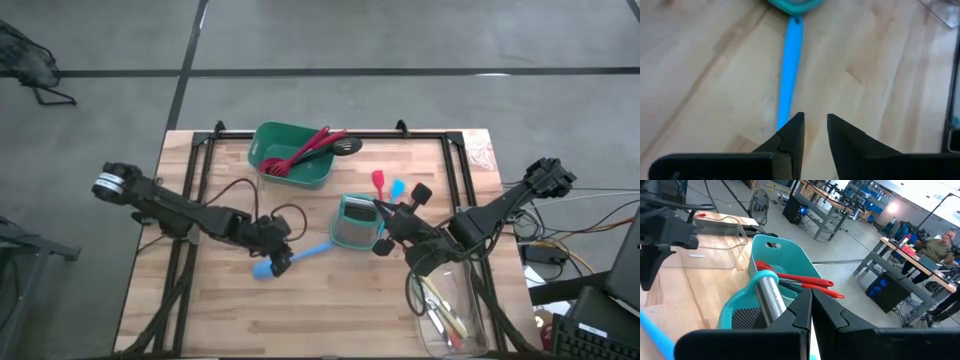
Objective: Pick & Place Kitchen Items
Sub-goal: Put the blue spoon into the green bin
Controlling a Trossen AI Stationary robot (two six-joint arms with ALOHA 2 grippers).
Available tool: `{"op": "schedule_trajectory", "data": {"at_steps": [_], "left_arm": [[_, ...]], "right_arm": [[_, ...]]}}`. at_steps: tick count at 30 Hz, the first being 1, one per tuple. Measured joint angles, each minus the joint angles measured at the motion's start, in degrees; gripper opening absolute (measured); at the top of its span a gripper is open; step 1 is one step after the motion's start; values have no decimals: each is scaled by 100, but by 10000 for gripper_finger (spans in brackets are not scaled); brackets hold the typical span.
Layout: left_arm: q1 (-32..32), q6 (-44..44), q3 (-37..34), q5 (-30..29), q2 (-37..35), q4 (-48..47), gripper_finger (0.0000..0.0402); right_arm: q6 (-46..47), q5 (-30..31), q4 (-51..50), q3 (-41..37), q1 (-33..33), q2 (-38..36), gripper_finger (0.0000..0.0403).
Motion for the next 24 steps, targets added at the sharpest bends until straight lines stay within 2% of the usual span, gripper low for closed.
{"op": "schedule_trajectory", "data": {"at_steps": [3,7,13,17,20,24], "left_arm": [[-2,-25,-2,-26,19,25,86],[16,545,-6,-556,264,436,94],[36,1848,145,-1205,1185,1813,149],[40,2497,433,-1498,1862,1922,192],[44,2601,616,-1543,2318,2012,213],[43,2522,791,-1606,2831,2161,221]], "right_arm": [[-2,0,0,0,0,0,8],[-2,0,2,0,0,0,8],[0,0,9,0,0,0,8],[7,0,17,0,0,0,8],[7,0,14,0,2,0,8],[7,0,11,-6,2,0,9]]}}
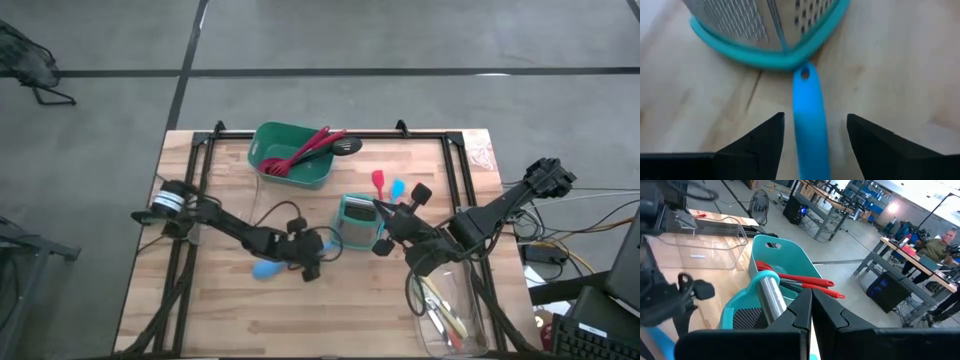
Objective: Pick & Place Kitchen Items
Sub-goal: Put the blue spoon into the green bin
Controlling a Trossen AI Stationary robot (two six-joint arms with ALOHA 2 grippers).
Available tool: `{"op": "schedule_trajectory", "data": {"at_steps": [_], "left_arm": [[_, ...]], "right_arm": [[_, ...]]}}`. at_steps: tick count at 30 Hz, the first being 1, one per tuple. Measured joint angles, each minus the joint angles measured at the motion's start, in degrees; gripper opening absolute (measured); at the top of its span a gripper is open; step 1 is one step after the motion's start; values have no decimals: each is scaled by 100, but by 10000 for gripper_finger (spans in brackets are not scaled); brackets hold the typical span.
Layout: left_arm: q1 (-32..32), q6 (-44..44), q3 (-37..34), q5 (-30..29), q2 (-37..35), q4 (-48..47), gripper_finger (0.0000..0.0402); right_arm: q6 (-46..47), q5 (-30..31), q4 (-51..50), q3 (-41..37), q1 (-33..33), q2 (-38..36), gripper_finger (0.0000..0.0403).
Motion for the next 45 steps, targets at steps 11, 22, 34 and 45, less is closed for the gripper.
{"op": "schedule_trajectory", "data": {"at_steps": [11,22,34,45], "left_arm": [[12,-888,60,6,316,92,143],[-11,-797,41,379,120,-2,88],[-116,-1009,27,460,-1568,-1219,88],[597,1490,38,-1063,-3406,-790,88]], "right_arm": [[-2,-1,-7,-16,0,0,8],[-2,-2,-2,-16,0,0,8],[-4,-2,-15,-18,2,0,8],[-48,4,-3,-20,-6,0,8]]}}
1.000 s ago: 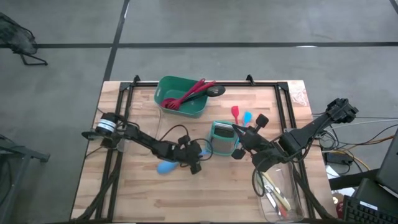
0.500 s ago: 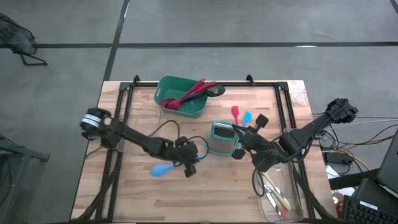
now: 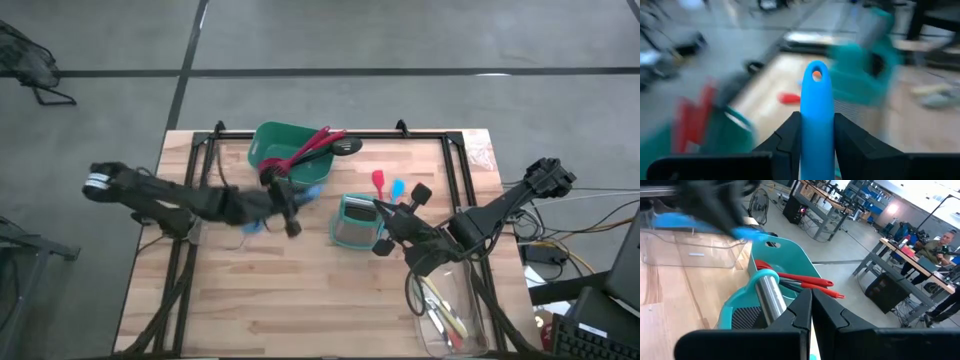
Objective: Pick & Place Kitchen Items
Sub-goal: Put the blue spoon into the green bin
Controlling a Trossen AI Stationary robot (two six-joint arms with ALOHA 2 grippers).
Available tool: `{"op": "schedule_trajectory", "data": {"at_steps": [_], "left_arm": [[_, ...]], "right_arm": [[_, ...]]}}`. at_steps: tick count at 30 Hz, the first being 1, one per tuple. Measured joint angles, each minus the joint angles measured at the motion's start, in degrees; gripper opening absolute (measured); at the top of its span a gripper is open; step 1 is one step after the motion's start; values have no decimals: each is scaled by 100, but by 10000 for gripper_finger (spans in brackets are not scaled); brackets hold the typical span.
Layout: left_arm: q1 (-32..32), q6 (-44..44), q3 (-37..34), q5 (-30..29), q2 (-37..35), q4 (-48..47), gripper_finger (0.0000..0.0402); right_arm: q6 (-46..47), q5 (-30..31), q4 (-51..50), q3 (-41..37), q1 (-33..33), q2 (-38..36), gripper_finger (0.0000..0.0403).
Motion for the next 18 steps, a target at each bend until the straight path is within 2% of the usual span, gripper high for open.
{"op": "schedule_trajectory", "data": {"at_steps": [3,6,8,13,18], "left_arm": [[554,978,0,297,-208,387,88],[1202,2049,2,971,-273,781,88],[1654,2457,2,1393,-223,977,88],[2724,2923,2,2738,142,1370,88],[3428,2859,2,3273,737,2097,105]], "right_arm": [[-1,1,3,0,-29,0,8],[-2,3,5,0,-80,0,8],[-2,3,5,0,-116,0,8],[-2,1,5,0,-134,0,8],[-1,-2,1,-61,-129,0,8]]}}
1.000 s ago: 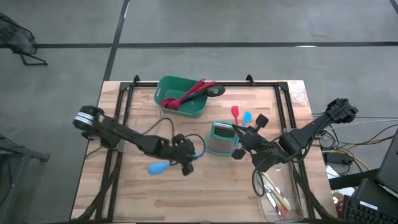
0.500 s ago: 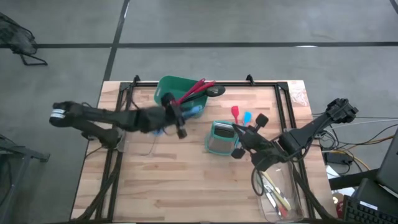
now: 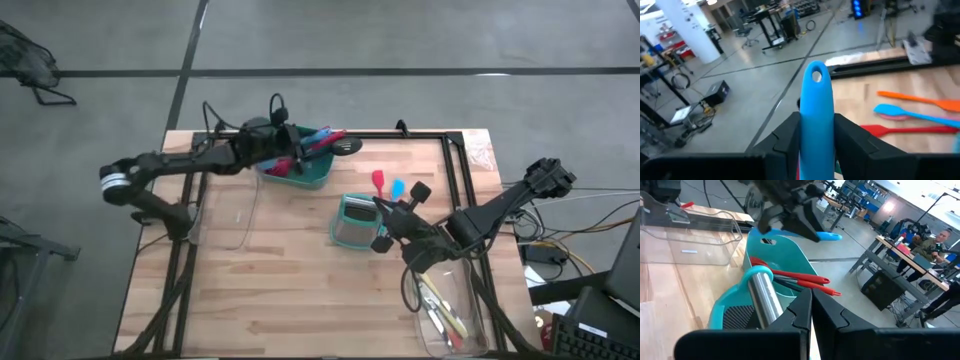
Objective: Pick & Place Kitchen Items
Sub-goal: Put the blue spoon into the green bin, then put the blue spatula into the top transparent bin
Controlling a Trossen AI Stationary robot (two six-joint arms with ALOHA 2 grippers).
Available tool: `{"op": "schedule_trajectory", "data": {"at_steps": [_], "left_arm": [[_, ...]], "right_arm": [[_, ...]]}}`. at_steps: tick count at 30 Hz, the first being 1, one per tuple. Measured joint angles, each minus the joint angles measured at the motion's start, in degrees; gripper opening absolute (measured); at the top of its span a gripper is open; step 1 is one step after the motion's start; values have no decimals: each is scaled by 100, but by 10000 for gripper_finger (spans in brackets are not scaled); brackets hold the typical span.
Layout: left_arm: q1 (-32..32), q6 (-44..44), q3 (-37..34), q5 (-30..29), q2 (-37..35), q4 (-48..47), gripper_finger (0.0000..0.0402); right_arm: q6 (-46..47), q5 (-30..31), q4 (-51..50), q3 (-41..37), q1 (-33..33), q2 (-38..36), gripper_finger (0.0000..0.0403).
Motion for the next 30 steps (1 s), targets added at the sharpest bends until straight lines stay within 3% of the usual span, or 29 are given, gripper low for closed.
{"op": "schedule_trajectory", "data": {"at_steps": [8,13,17,25,30], "left_arm": [[413,-197,4,75,856,158,117],[431,-376,4,-699,1084,154,124],[458,-739,222,-909,1016,-219,152],[444,-1724,970,-868,712,-1722,234],[264,-1879,1088,-95,181,-2644,216]], "right_arm": [[0,2,-5,-100,-15,0,8],[1,2,-2,-122,-31,-2,8],[3,2,-1,-136,-31,0,8],[69,2,5,-138,-37,-2,8],[70,4,4,-136,-37,-2,8]]}}
